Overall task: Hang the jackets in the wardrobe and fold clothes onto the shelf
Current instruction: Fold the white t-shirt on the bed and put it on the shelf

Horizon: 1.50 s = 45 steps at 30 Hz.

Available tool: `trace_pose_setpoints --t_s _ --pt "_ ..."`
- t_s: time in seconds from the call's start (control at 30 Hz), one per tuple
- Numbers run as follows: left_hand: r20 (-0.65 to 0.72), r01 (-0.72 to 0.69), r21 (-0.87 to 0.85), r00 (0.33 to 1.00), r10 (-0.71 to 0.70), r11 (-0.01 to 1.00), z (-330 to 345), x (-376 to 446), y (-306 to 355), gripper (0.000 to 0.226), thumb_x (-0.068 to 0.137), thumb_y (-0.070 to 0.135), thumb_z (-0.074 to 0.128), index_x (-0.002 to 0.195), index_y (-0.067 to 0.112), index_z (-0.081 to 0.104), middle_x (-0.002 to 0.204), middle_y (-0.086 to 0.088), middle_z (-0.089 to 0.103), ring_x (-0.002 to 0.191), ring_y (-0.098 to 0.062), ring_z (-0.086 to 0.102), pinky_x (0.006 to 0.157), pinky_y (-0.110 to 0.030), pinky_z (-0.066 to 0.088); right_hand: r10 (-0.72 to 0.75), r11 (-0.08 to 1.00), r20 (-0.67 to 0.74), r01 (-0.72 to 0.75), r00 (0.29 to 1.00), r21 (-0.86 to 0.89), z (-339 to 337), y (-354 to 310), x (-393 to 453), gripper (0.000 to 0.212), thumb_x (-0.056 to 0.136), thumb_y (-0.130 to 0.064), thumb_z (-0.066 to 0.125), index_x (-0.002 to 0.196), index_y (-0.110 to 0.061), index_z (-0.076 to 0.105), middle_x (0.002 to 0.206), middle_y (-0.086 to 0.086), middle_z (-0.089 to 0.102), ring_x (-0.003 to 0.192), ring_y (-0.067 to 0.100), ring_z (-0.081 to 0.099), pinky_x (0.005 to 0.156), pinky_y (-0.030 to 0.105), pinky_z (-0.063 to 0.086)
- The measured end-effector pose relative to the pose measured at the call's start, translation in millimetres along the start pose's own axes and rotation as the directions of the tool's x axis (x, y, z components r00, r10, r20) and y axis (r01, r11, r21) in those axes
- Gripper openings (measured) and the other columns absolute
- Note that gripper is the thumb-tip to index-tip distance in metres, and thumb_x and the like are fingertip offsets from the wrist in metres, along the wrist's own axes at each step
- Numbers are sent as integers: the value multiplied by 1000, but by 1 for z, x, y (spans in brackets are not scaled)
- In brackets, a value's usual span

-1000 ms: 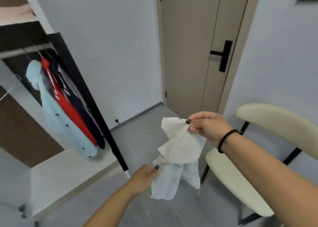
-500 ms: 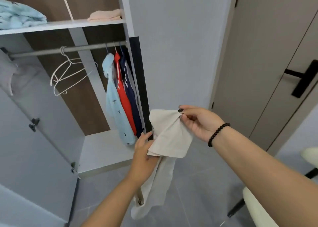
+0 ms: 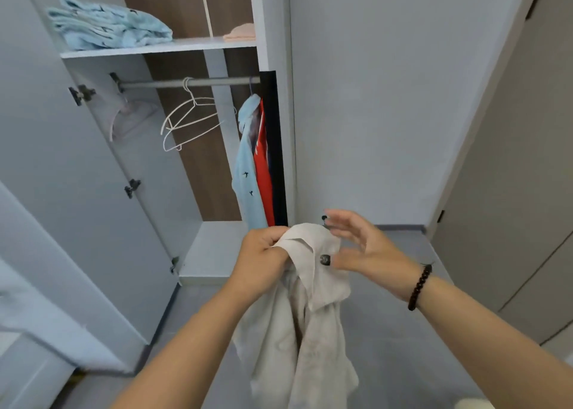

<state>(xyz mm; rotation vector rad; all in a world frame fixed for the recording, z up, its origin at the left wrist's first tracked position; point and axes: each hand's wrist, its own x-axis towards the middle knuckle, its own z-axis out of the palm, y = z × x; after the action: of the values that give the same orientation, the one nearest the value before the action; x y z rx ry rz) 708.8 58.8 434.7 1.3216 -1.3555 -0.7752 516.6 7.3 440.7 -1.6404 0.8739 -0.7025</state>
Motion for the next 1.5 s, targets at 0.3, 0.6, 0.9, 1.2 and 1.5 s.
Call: trace_pose_setpoints --t_s 0.3,0.6,0.9,1.2,1.5 --pt "-172 102 32 981 -95 994 -9 -9 20 26 76 15 59 51 7 57 53 2 44 52 -9 38 50 -18 33 -174 873 208 249 962 -420 38 9 27 64 73 -14 59 131 -36 42 118 -20 52 104 -10 50 82 4 41" --pt "-322 236 183 932 -169 954 -60 -34 10 22 86 15 64 77 -5 62 62 2 50 57 -8 41 54 -22 34 -306 814 115 323 945 -484 61 6 77 24 74 12 45 59 -5 52 55 7 51 54 15 43 51 26 29" --pt "-439 197 -112 870 -226 974 -92 -40 37 19 77 23 67 86 8 74 80 -12 68 71 -16 57 65 -31 45 -443 813 240 500 864 -299 96 -26 72 14 80 -38 62 67 -37 56 56 -10 55 53 4 50 49 12 35" --pt "-253 195 -271 931 -265 943 -138 -79 -34 61 67 41 80 121 26 56 114 19 65 109 0 60 89 -26 51 -535 770 196 570 822 -287 130 -90 95 35 85 2 61 59 -22 58 52 -17 52 54 -3 47 57 17 36" --pt "-60 481 -203 863 -502 853 -149 -131 -110 50 77 50 76 120 28 64 116 8 70 110 -14 65 92 -30 51 -541 819 180 563 822 -108 190 -154 120 34 89 -9 62 76 21 54 65 20 48 68 14 41 63 27 32"
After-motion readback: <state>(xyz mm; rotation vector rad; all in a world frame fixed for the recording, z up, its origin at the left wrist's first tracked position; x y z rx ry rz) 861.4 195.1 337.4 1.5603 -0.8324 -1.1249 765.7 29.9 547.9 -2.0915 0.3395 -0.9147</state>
